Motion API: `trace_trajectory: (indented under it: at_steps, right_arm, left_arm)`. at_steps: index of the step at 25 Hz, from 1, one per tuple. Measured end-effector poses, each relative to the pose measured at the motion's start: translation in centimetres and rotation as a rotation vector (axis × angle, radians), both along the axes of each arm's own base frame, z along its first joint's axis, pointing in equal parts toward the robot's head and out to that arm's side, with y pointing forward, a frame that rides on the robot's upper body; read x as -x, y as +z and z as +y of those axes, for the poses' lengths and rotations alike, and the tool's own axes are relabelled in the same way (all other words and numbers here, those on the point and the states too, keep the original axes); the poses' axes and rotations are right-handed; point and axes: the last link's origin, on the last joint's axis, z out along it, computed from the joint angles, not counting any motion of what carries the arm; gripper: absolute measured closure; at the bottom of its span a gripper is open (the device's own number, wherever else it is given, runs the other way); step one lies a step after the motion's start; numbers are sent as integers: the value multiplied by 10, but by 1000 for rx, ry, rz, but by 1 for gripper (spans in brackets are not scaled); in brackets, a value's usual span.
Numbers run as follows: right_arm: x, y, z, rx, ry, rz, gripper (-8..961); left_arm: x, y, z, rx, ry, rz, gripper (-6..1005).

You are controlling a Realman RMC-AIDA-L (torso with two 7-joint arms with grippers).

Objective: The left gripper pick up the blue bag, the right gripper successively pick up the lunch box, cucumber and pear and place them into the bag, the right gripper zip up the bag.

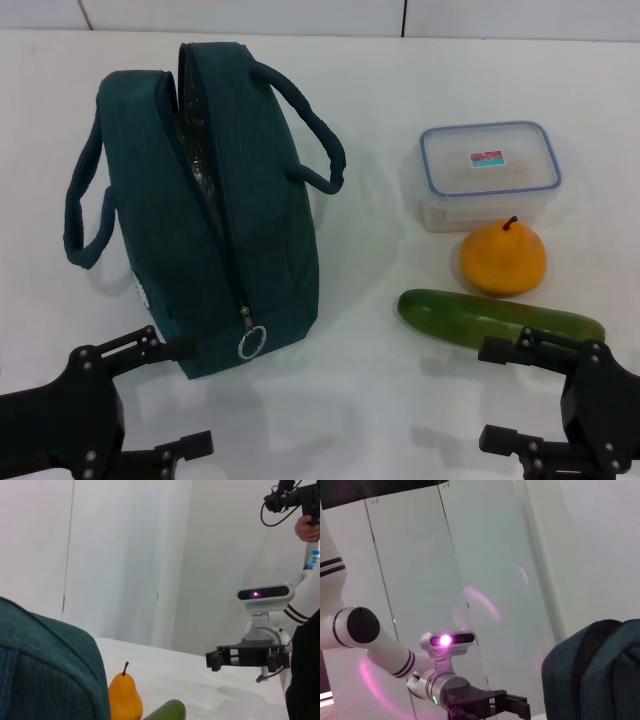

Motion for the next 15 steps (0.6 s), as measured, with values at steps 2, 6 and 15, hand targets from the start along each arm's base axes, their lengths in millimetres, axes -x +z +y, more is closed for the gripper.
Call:
trace_trajectory:
  at_steps: [2,6,15]
  right_arm:
    - [0,0,0,0,0,1,183]
    - [0,0,0,1,0,2,183]
    - [0,0,0,-3,-3,2,183]
  left_arm:
    - [0,0,0,0,0,0,124]
    - [0,0,0,0,0,0,125]
    - [-1,5,3,10,81,-63,128]
